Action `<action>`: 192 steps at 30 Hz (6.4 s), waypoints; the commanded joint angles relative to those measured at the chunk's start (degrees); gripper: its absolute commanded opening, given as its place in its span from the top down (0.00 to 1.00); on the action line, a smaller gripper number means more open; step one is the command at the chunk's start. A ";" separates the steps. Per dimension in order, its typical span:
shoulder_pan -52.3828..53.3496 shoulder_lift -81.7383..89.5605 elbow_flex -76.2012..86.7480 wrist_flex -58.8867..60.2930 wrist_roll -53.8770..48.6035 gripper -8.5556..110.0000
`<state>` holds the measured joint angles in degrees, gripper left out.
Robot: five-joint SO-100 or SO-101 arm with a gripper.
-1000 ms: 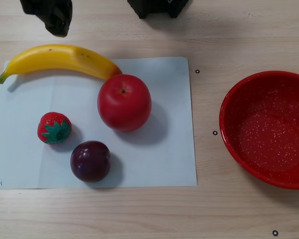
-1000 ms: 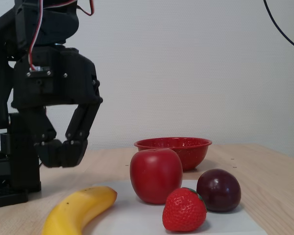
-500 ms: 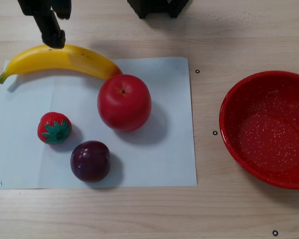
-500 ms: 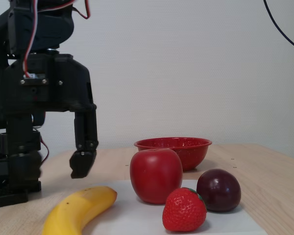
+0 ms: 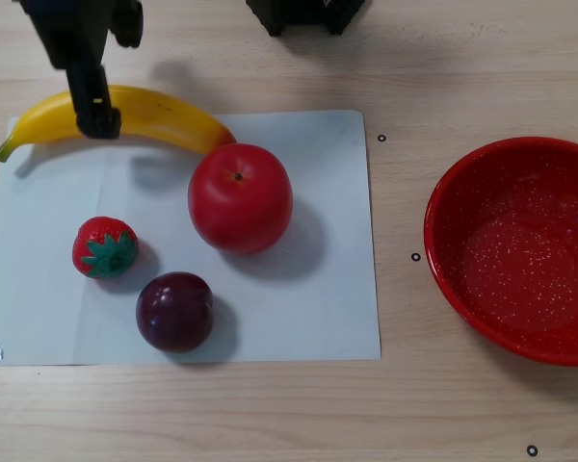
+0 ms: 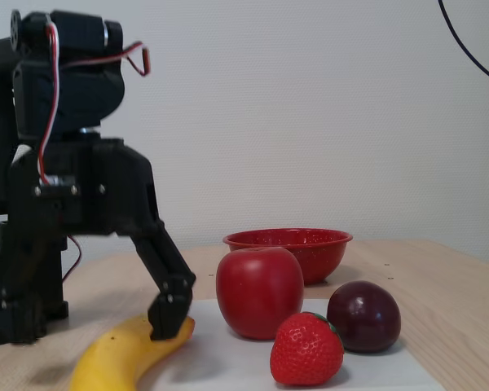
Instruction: Grasp the banana and put it in the red bowl.
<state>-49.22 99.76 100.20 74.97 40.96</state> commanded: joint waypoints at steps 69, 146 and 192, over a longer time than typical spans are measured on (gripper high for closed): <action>4.57 3.69 -23.99 23.03 -4.22 0.93; 86.57 -16.61 -61.17 25.22 -46.41 0.72; 66.53 12.83 -45.62 27.51 -43.77 0.93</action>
<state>18.11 106.26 55.81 102.48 -2.29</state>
